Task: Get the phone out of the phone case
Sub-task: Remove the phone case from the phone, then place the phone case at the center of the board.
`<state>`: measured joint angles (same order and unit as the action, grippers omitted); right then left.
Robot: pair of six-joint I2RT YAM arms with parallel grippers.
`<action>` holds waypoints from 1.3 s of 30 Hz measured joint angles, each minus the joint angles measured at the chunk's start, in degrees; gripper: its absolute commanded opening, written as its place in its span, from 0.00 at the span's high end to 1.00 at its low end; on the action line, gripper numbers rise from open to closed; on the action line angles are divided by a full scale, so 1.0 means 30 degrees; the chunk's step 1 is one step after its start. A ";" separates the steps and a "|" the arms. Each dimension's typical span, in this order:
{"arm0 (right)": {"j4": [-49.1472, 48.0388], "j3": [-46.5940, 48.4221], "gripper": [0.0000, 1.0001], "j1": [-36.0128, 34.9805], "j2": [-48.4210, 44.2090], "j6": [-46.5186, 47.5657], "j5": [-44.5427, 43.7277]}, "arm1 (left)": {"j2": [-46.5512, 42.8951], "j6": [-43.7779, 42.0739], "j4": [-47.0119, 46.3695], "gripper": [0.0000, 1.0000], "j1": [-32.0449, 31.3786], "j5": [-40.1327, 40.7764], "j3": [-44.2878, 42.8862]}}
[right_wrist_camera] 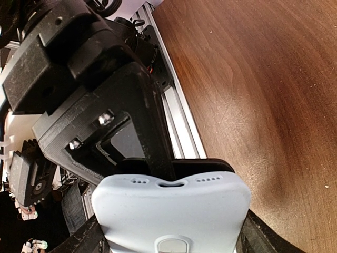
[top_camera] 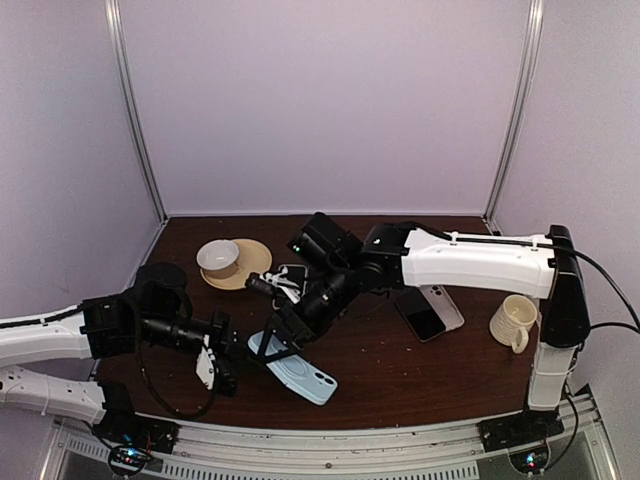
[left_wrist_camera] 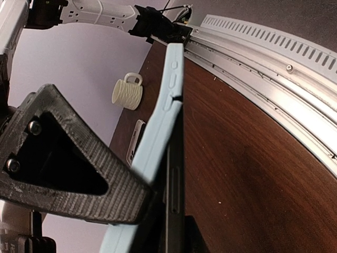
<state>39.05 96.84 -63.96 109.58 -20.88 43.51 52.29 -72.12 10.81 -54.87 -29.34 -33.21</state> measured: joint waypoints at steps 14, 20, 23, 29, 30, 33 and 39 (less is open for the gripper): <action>-0.0007 -0.1173 0.30 0.0823 -0.1639 -0.0007 -0.0386 | 0.0007 0.0000 -0.0138 1.00 0.0000 0.0415 0.0000; 0.0109 -0.1239 0.30 0.0918 -0.1770 0.0000 -0.0641 | 0.0007 0.0000 -0.0131 1.00 0.0000 0.0576 0.0000; 0.0270 -0.1290 0.30 0.1013 -0.1880 0.0007 -0.0940 | 0.0029 -0.0007 -0.0138 1.00 0.0000 0.0750 0.0000; 0.1064 -0.2106 0.30 0.1610 -0.3002 0.0051 -0.2346 | 0.0124 -0.0051 -0.0036 1.00 0.0000 0.1246 0.0000; 0.1355 -0.2310 0.30 0.1829 -0.3249 0.0058 -0.2688 | 0.0153 -0.0080 0.0000 1.00 0.0000 0.1268 0.0000; 0.1974 -0.3067 0.30 0.2506 -0.4036 0.0073 -0.3891 | 0.0240 -0.0124 0.0022 1.00 -0.0036 0.1428 0.0000; 0.3599 -0.4328 0.28 0.3905 -0.5122 0.0226 -0.6579 | 0.0423 -0.0226 0.0080 1.00 -0.0036 0.1734 0.0000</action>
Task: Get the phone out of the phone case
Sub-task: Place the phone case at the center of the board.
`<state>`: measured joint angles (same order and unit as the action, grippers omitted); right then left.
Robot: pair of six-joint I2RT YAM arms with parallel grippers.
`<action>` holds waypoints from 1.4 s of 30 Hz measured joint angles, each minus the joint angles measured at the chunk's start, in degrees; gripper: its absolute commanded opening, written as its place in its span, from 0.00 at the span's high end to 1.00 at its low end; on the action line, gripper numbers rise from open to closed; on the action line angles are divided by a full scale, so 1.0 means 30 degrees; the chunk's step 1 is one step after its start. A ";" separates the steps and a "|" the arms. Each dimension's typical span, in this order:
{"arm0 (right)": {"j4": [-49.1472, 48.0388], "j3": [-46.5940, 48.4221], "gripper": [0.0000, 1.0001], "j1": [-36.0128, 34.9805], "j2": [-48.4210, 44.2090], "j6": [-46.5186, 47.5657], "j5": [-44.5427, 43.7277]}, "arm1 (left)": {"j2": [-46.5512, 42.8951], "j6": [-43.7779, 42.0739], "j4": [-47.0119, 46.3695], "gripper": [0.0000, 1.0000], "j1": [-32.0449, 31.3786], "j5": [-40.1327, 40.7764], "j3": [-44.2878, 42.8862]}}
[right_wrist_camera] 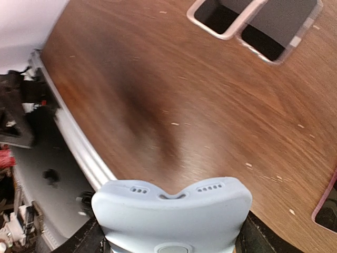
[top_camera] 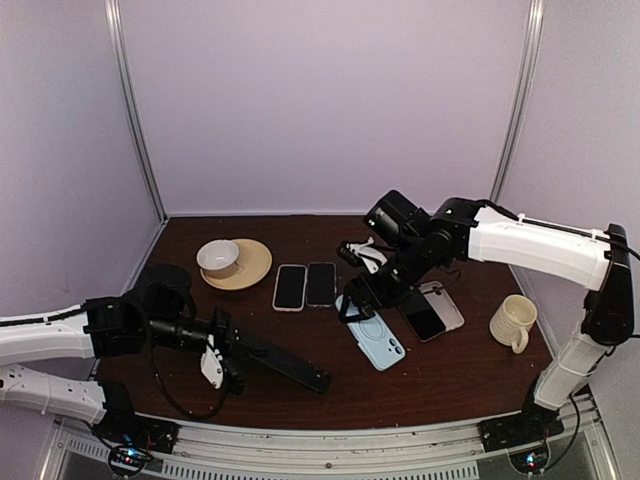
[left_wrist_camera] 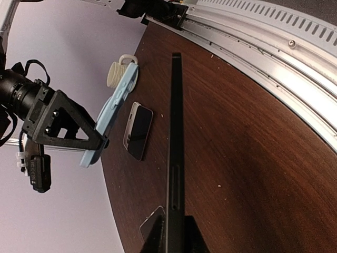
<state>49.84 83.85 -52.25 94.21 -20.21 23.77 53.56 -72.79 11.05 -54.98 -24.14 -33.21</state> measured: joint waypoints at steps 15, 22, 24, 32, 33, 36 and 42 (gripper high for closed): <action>0.2011 0.0306 0.26 0.1464 0.3643 -0.0393 -0.5457 | 0.0051 -0.0073 0.0211 1.00 0.0000 0.0058 0.0000; 0.1698 0.1421 0.22 0.1719 0.5916 -0.0452 -0.5923 | 0.0044 -0.0095 0.0284 1.00 0.0000 0.0058 0.0000; 0.1508 0.1508 0.22 0.1792 0.6448 -0.0481 -0.5960 | 0.0044 -0.0124 0.0386 1.00 0.0000 0.0058 0.0000; 0.1056 0.1610 0.12 0.2178 0.7613 -0.0481 -0.6266 | 0.0051 -0.0226 0.0546 1.00 0.0000 0.0087 0.0000; 0.1020 0.1610 0.09 0.2222 0.7679 -0.0466 -0.6339 | 0.0051 -0.0233 0.0561 1.00 0.0000 0.0109 0.0000; 0.0998 0.1610 0.01 0.2266 0.7723 -0.0386 -0.6594 | 0.0080 -0.0262 0.0699 1.00 0.0000 0.0131 0.0000; 0.0962 0.1617 0.00 0.2273 0.7650 0.0117 -0.6921 | 0.0189 -0.0277 0.0867 1.00 0.0000 0.0153 0.0000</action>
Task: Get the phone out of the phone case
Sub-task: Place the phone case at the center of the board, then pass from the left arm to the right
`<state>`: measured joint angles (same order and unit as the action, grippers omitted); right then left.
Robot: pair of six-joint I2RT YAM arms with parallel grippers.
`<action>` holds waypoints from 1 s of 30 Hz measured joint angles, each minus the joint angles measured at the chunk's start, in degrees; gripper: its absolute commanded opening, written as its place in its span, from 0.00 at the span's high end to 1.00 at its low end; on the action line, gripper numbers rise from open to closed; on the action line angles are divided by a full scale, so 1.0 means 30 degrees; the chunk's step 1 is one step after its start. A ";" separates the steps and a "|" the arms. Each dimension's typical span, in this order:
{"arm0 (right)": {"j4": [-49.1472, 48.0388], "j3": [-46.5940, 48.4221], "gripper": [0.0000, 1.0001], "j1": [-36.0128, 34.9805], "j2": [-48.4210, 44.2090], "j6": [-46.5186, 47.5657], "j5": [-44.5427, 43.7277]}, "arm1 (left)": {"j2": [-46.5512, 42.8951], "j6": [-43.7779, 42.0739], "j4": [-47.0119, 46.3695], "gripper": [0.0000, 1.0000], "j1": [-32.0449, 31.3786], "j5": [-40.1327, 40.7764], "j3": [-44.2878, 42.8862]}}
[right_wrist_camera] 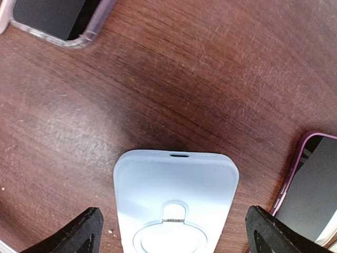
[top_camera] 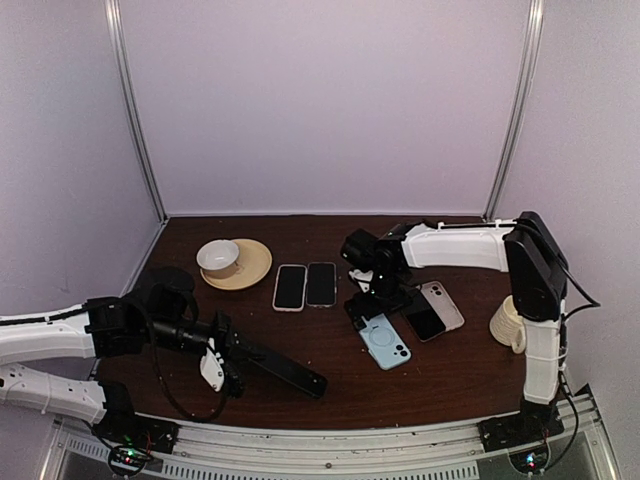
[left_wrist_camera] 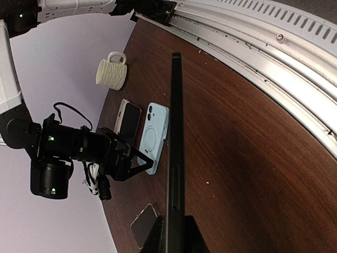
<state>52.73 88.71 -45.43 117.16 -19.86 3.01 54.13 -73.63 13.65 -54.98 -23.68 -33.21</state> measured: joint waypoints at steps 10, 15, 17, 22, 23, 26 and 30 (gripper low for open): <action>-0.2047 -0.2171 0.01 -0.0590 -0.6164 0.3155 0.1166 | 0.0415 0.0729 0.0007 1.00 0.0000 0.0321 -0.0087; -0.3898 -0.3701 0.01 -0.2834 -0.9493 0.5348 0.1654 | 0.0707 0.1851 0.0051 1.00 0.0015 0.0554 -0.0437; -0.4969 -0.4750 0.01 -0.3876 -1.0644 0.6390 0.1938 | 0.0831 0.2455 0.0109 1.00 0.0117 0.0656 -0.0750; -0.7512 -0.7737 0.00 -0.5938 -1.3544 0.8728 0.2929 | 0.1231 0.3891 -0.0022 1.00 0.0678 0.0750 -0.1617; -0.8029 -0.8233 0.01 -0.6251 -1.4112 0.9180 0.3045 | 0.1253 0.4226 -0.0109 1.00 0.0823 0.0765 -0.1676; -0.9537 -0.9515 0.01 -0.7249 -1.5722 1.0907 0.3220 | 0.1333 0.5195 -0.0102 1.00 0.1217 0.0758 -0.1814; -1.1118 -1.0112 0.00 -0.8539 -1.6167 1.2713 0.2535 | 0.1596 0.6506 -0.0117 1.00 0.1727 0.0736 -0.2259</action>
<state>19.38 58.37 -71.05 68.66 18.28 10.61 58.92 -54.11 13.30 -49.80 -21.47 -39.99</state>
